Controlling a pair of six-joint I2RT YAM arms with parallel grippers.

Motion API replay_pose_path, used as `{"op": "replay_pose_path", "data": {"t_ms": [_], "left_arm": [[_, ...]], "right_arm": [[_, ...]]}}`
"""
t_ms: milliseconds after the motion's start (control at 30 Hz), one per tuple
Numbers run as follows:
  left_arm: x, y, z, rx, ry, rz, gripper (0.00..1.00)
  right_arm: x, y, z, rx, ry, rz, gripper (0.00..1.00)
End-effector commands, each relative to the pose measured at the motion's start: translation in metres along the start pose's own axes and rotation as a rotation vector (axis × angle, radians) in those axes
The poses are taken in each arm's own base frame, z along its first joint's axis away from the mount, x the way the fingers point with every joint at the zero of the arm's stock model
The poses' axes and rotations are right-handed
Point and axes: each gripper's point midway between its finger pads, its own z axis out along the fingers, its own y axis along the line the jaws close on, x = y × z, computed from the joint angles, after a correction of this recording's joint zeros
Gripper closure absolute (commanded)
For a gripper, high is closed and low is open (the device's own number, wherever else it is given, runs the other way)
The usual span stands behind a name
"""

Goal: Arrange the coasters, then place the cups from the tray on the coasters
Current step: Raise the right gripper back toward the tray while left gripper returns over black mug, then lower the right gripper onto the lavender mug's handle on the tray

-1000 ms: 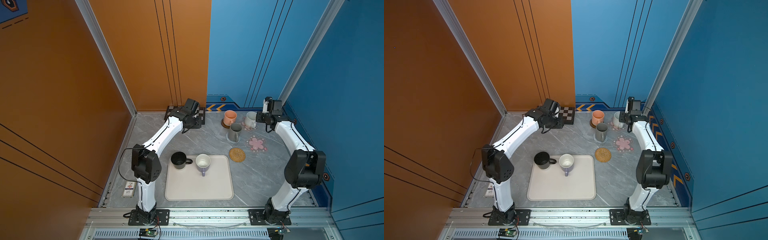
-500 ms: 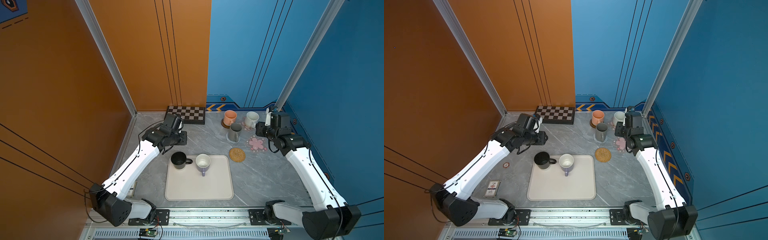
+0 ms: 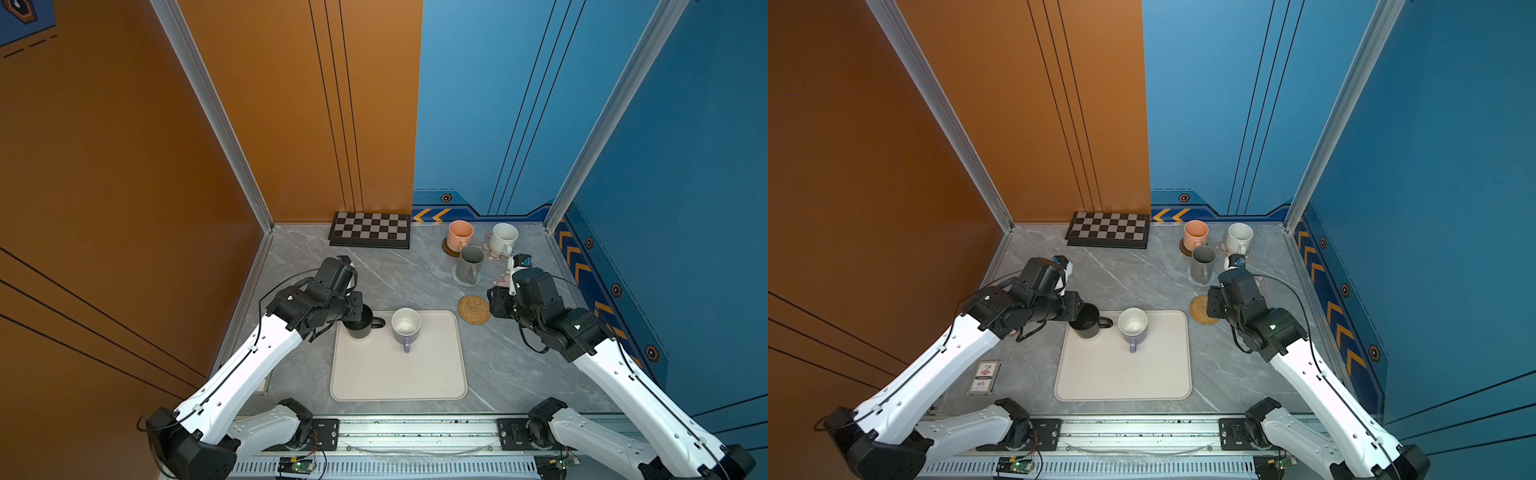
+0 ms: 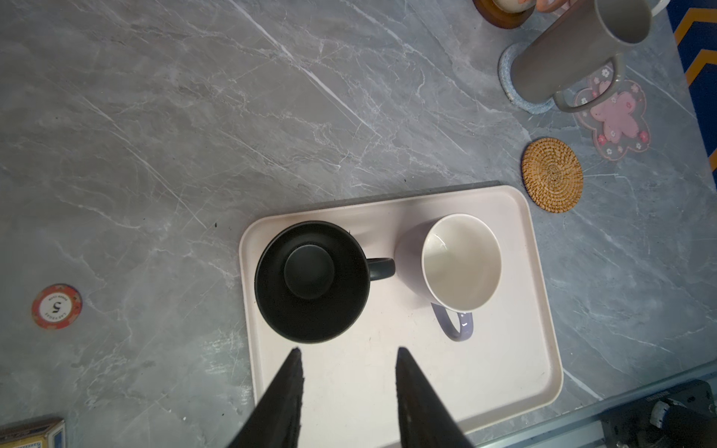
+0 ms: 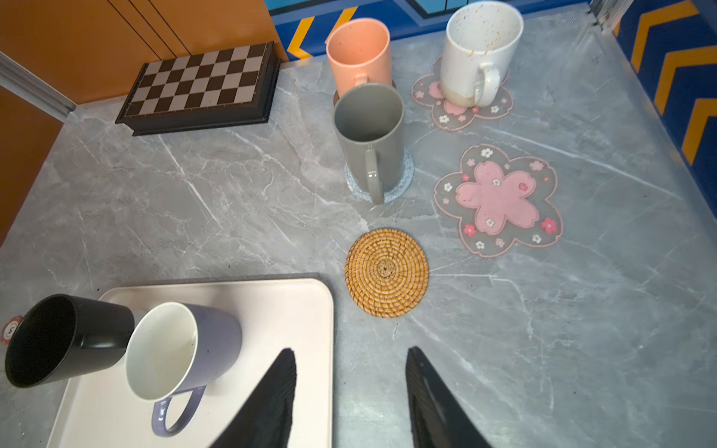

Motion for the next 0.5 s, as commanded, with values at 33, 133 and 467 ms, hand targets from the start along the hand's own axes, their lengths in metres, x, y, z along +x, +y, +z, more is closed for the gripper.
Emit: {"op": "replay_pose_path", "data": {"t_ms": [33, 133, 467], "left_arm": [[0.016, 0.010, 0.003, -0.061, 0.018, -0.011, 0.58], [0.019, 0.011, 0.002, -0.073, 0.015, -0.013, 0.57], [0.023, 0.015, 0.004, -0.096, 0.011, -0.038, 0.50]], "right_arm": [[0.032, 0.002, 0.005, 0.037, 0.055, 0.015, 0.52], [0.048, 0.019, 0.009, 0.012, 0.086, -0.027, 0.52], [0.089, 0.095, 0.031, -0.114, 0.140, -0.041, 0.53]]}}
